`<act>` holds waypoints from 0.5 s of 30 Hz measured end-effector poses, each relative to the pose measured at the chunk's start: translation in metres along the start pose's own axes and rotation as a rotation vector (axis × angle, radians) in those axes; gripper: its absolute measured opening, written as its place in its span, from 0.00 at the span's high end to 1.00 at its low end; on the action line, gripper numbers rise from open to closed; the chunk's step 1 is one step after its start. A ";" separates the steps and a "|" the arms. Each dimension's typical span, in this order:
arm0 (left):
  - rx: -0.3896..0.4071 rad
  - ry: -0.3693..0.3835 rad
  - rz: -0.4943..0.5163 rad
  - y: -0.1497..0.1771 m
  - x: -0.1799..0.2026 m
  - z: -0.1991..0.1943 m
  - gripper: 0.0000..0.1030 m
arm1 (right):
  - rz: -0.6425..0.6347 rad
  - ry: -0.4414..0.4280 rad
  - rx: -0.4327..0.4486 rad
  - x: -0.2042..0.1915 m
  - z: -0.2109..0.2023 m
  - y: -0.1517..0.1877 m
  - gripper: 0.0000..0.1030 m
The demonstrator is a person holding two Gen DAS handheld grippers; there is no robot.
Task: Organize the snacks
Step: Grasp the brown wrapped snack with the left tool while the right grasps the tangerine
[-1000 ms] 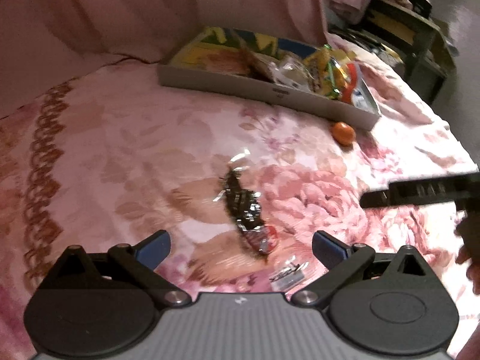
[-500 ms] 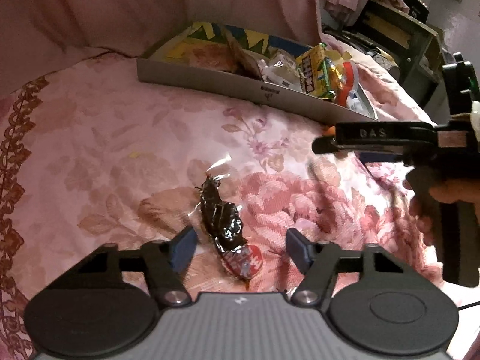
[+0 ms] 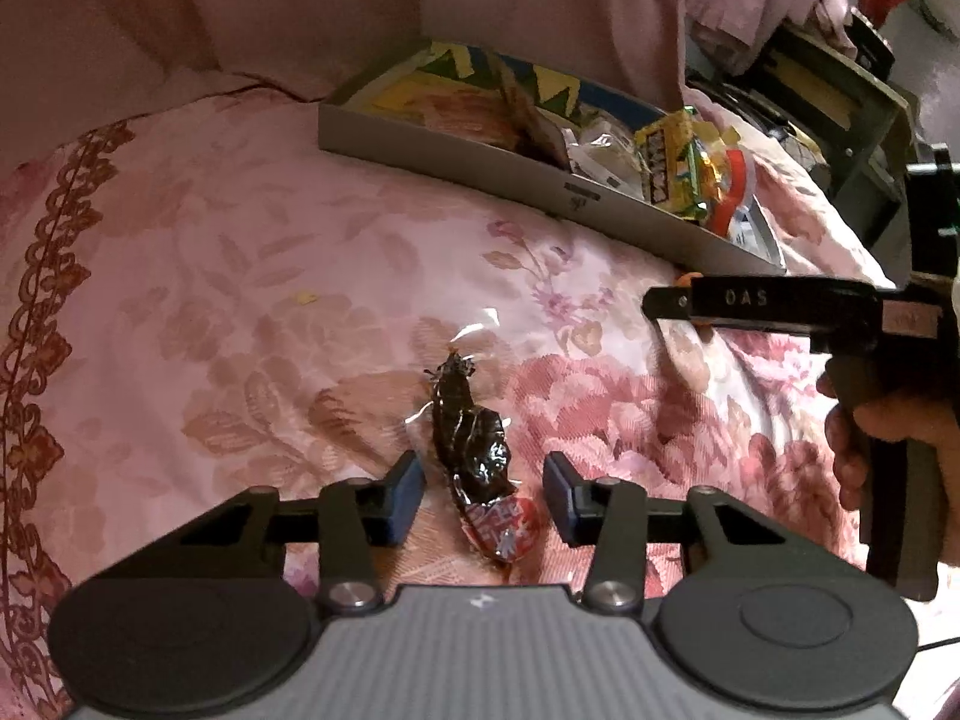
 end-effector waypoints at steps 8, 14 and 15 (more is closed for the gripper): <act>0.004 0.000 -0.063 -0.001 -0.008 0.000 0.65 | -0.106 -0.016 -0.023 -0.024 -0.013 0.008 0.67; 0.000 0.000 -0.106 -0.001 -0.015 -0.002 0.67 | -0.194 -0.087 -0.118 -0.057 -0.026 0.023 0.67; 0.001 -0.001 -0.105 0.000 -0.015 -0.002 0.67 | -0.216 -0.095 -0.126 -0.063 -0.030 0.027 0.67</act>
Point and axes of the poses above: each gripper's, at about its wrist camera, not at the fingertips, and z roughly the way its jaws point, x to its right, y to its underside, the point moved 4 cm from there along z, roughly the way its jaws point, and after that the axes turned 8 degrees about x, right-handed, at the moved point
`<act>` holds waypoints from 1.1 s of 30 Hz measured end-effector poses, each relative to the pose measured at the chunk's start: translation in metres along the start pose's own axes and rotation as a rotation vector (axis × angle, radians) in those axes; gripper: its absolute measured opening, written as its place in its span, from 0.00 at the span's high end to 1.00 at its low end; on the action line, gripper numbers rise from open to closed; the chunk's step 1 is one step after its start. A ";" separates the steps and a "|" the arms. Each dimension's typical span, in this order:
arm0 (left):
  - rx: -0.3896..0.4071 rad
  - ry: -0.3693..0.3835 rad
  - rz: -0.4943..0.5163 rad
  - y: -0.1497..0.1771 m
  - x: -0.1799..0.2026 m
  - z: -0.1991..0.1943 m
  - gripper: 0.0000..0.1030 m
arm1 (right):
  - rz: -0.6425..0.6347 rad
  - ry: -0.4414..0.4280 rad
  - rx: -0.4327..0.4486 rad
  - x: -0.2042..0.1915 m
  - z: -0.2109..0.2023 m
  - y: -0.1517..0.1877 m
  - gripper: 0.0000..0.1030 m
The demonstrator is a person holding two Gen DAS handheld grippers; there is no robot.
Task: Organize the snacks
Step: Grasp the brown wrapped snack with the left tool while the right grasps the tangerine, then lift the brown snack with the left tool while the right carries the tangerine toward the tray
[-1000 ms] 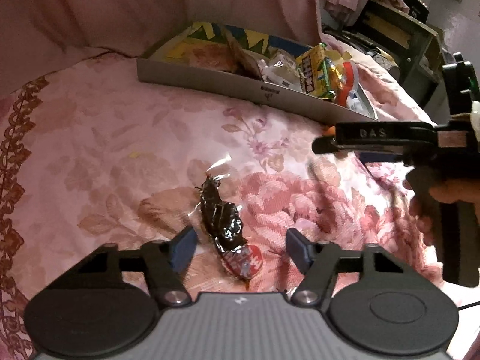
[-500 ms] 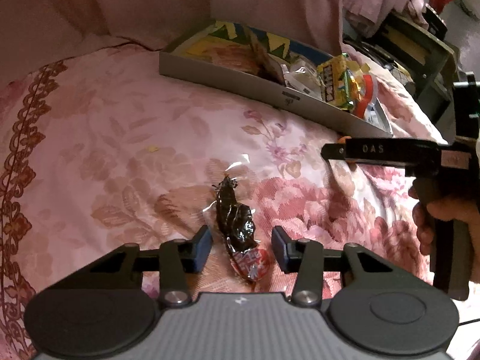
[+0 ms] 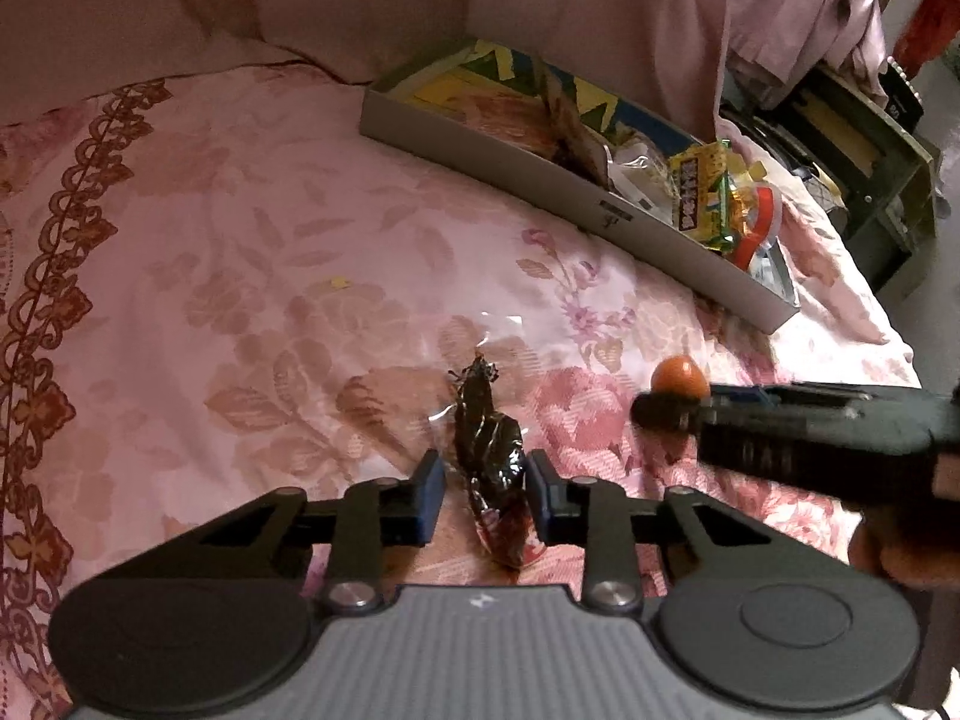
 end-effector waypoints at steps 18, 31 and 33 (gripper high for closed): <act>-0.005 -0.056 0.208 0.018 0.027 -0.006 0.33 | 0.169 -0.006 0.004 -0.002 -0.036 0.010 0.67; -0.018 -0.134 0.284 0.022 0.036 -0.004 0.53 | 0.257 -0.079 0.101 0.004 -0.052 -0.008 0.67; -0.024 -0.135 0.279 0.021 0.036 -0.007 0.54 | 0.256 -0.088 0.113 0.003 -0.055 -0.009 0.67</act>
Point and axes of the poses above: each gripper's, at about its wrist camera, not at the fingertips, and z roughly the way its jaws point, x to its right, y to its underside, the point moved 4 cm from there along z, roughly the way its jaws point, and after that the axes turned 8 degrees about x, right-handed, at the moved point
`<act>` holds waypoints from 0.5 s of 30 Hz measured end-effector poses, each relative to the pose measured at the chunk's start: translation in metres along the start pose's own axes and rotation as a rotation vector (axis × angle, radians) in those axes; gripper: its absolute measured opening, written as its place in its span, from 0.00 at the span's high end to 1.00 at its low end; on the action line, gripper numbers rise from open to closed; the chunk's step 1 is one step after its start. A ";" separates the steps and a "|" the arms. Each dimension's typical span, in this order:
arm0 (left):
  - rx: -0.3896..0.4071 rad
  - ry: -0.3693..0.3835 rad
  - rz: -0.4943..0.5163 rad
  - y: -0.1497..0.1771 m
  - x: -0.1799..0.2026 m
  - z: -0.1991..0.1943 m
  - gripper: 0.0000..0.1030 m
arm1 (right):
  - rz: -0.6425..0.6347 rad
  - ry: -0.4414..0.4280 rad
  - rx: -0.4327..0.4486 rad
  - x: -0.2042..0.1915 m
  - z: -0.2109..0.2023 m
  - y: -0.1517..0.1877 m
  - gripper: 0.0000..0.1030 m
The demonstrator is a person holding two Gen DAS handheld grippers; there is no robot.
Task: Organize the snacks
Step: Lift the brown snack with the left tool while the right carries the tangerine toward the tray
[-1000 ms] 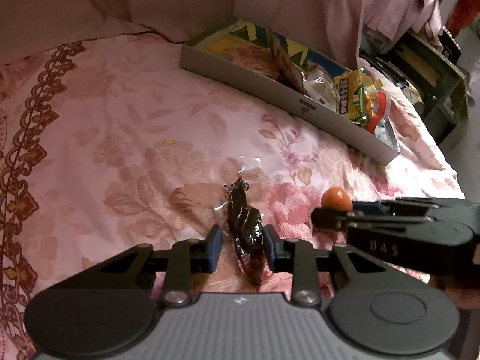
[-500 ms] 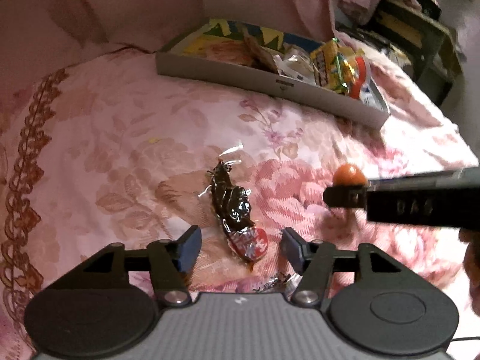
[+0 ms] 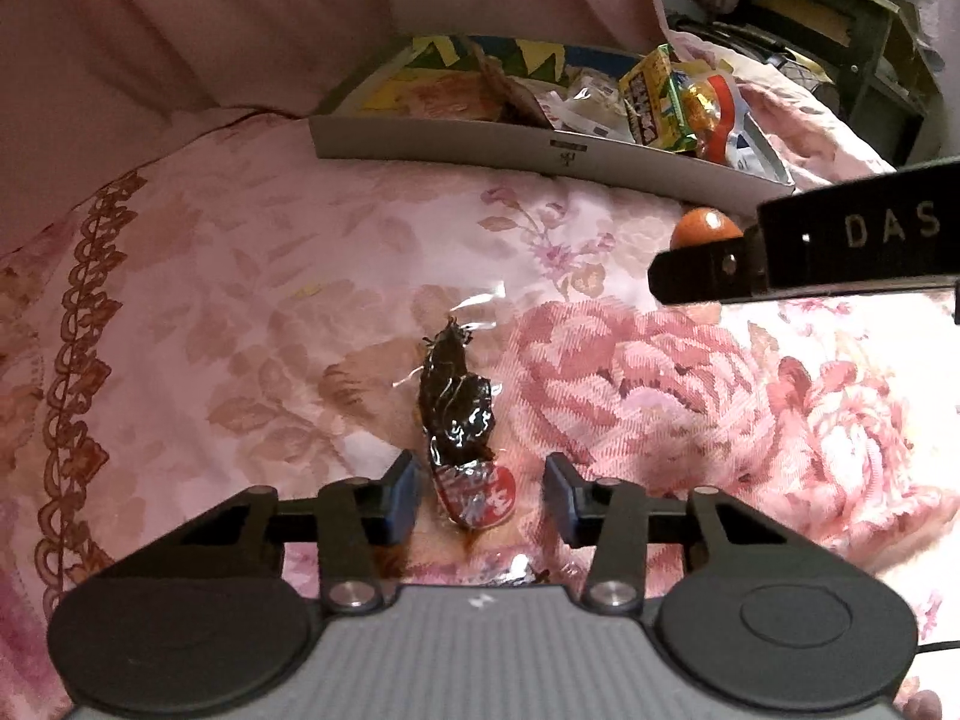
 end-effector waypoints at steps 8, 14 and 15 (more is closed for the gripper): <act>-0.008 -0.013 0.008 -0.001 0.002 -0.007 0.59 | -0.002 -0.013 0.029 -0.001 -0.008 -0.003 0.67; -0.009 -0.032 -0.006 -0.003 0.002 -0.012 0.61 | 0.004 -0.036 0.053 0.000 -0.016 -0.004 0.67; -0.007 -0.032 -0.011 -0.004 0.002 -0.013 0.61 | 0.006 -0.038 0.056 0.000 -0.016 -0.005 0.67</act>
Point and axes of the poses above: each gripper's, at about its wrist camera, not at the fingertips, and z roughly the way its jaws point, x to its right, y to its underside, the point moved 4 cm from there along z, roughly the way its jaws point, and after that the axes turned 8 degrees about x, right-handed, at the moved point
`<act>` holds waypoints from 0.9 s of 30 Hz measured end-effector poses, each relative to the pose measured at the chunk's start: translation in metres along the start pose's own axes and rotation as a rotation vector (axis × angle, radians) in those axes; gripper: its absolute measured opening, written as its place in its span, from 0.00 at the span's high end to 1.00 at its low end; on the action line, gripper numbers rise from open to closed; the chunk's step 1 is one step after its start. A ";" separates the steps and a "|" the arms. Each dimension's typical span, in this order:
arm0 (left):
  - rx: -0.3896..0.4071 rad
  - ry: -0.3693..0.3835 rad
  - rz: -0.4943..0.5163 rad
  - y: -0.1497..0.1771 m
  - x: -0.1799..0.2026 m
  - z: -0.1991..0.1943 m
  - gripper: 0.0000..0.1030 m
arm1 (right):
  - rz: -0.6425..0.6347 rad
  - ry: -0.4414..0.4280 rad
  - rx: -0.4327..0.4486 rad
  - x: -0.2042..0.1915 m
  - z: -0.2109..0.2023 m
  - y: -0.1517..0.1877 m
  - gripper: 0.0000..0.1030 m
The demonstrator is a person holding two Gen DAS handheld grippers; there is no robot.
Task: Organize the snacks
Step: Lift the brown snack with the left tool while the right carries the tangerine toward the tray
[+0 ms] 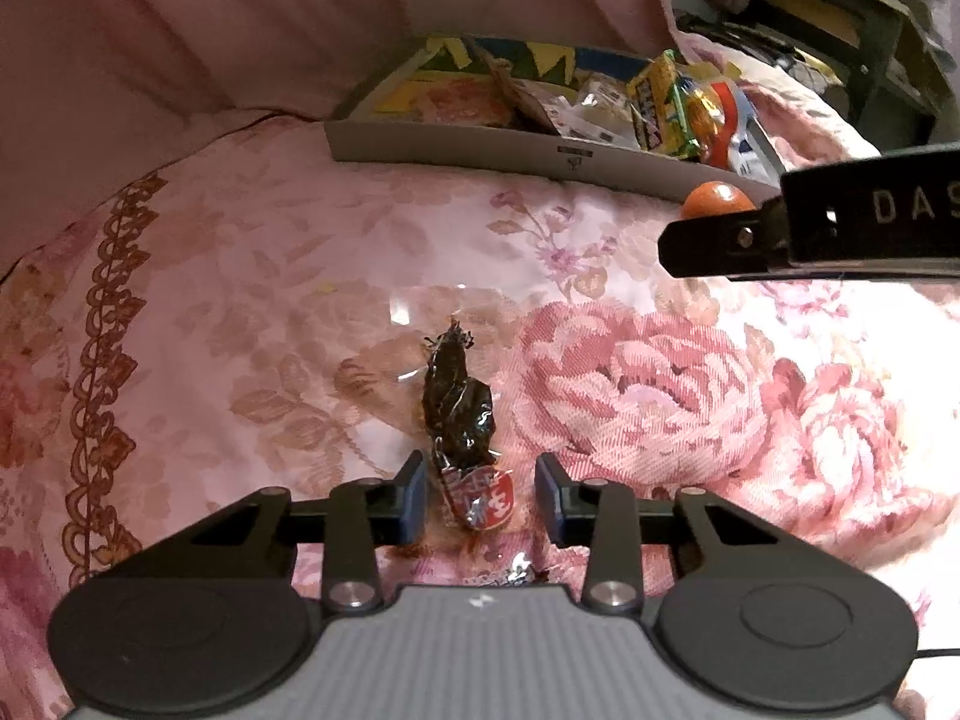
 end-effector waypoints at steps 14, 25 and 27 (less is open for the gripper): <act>0.080 0.004 -0.024 -0.022 -0.001 -0.016 0.61 | 0.000 0.003 0.067 0.002 -0.007 -0.010 0.67; 0.205 0.037 -0.056 -0.081 -0.004 -0.031 0.61 | 0.001 0.005 0.188 0.004 -0.023 -0.029 0.67; 0.224 0.043 -0.056 -0.091 -0.003 -0.033 0.61 | 0.009 0.011 0.218 0.006 -0.027 -0.033 0.67</act>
Point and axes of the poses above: each gripper's, at about its wrist camera, not at the fingertips, and z roughly the way its jaws point, x to its right, y to its underside, the point moved 4 cm from there along z, roughly the way its jaws point, and after that the axes turned 8 degrees about x, right-handed, at the moved point
